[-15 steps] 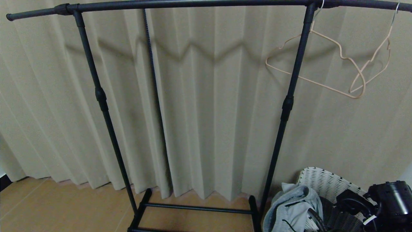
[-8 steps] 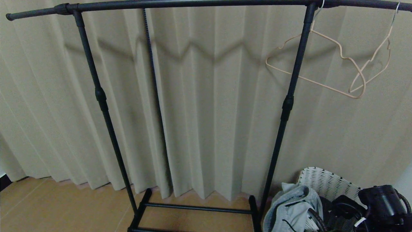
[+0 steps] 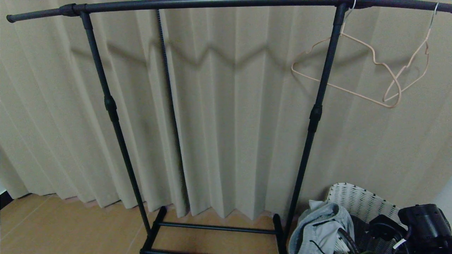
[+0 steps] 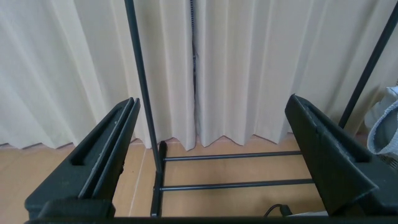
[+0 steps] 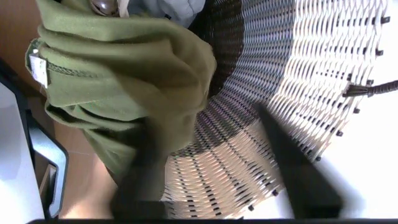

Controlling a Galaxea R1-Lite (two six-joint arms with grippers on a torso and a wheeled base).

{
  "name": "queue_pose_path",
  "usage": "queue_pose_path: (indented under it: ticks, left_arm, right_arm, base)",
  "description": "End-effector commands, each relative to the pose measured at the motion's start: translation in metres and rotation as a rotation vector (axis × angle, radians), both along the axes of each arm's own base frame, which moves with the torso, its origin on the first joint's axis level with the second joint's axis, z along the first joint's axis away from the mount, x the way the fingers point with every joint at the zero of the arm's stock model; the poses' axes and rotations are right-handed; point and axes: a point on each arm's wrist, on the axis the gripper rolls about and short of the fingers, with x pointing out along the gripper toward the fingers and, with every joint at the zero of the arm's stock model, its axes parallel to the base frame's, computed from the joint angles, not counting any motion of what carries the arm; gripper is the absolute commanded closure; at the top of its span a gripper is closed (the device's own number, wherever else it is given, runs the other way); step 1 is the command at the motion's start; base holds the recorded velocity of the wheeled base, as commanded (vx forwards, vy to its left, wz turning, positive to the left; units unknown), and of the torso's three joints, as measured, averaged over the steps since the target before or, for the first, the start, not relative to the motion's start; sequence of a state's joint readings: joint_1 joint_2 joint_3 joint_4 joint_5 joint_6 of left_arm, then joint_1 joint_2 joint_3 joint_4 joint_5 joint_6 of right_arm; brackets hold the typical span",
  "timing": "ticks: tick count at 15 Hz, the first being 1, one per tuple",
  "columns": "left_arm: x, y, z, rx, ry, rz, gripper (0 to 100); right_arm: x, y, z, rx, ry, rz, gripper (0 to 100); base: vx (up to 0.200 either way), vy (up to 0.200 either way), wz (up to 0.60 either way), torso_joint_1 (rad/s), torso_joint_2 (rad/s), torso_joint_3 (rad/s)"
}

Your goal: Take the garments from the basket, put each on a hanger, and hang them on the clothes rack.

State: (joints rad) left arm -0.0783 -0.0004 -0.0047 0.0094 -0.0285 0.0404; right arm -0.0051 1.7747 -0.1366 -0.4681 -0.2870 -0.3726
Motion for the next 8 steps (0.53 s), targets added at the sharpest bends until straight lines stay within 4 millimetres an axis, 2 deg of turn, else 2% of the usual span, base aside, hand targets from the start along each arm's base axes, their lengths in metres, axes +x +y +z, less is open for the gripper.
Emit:
queue_pose_path:
  ticks: [1, 5, 7, 8]
  left_arm:
    - [0.0, 0.0, 0.0, -0.001, 0.0, -0.001, 0]
    - [0.0, 0.0, 0.0, -0.002, 0.001, 0.001, 0]
    - [0.0, 0.0, 0.0, -0.004, 0.001, 0.001, 0]
    - [0.0, 0.0, 0.0, -0.005, 0.001, -0.001, 0]
  right_arm:
    - [0.0, 0.0, 0.0, 0.001, 0.0, 0.0, 100]
    - [0.0, 0.0, 0.002, 0.013, -0.017, -0.003, 100]
    - [-0.001, 0.0, 0.008, 0.043, -0.102, -0.031, 100]
    - [-0.01, 0.001, 0.018, 0.083, -0.217, -0.043, 100]
  base:
    - [0.0, 0.0, 0.0, 0.0, 0.0, 0.0]
    - [0.0, 0.0, 0.0, 0.0, 0.0, 0.0]
    - [0.0, 0.0, 0.0, 0.0, 0.0, 0.0]
    - [0.0, 0.0, 0.0, 0.0, 0.0, 0.0]
